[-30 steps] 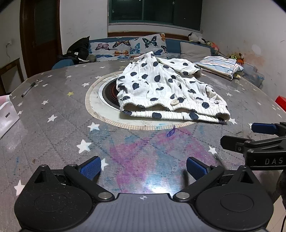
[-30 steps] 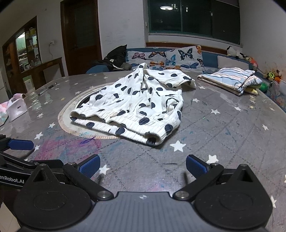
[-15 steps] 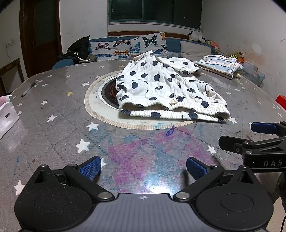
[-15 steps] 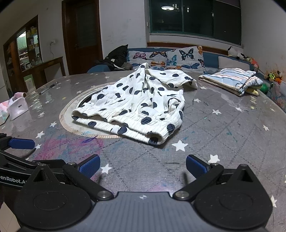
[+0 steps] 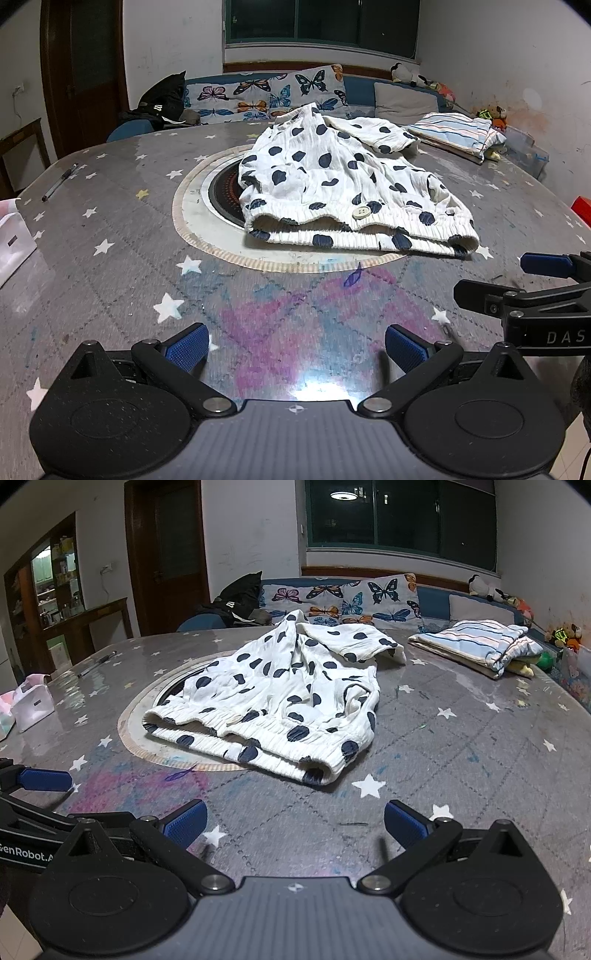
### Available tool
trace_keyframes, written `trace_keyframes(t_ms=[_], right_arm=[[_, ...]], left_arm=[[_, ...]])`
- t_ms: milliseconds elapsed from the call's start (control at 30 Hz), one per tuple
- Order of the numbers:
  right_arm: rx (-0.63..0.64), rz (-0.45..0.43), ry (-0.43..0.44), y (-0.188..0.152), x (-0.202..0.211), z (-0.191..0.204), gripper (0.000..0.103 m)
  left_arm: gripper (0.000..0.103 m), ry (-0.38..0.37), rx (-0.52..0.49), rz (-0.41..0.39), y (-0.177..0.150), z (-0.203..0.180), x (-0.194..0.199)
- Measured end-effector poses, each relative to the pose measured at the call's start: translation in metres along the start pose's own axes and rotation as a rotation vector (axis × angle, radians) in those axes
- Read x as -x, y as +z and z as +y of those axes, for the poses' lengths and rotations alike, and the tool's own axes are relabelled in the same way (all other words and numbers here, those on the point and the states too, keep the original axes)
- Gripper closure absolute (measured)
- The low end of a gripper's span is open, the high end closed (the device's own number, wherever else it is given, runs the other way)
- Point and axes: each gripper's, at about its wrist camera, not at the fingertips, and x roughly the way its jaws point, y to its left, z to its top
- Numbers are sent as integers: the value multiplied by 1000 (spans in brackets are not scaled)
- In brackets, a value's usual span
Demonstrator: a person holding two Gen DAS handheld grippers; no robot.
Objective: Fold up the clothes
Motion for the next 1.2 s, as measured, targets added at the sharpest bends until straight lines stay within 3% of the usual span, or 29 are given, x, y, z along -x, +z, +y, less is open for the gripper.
trace_keyframes(t_ms=[1200], right_arm=[[-25,35,-10,15,-26,-12,0]], left_arm=[[0,-9,-34,35,25,-2,-28]])
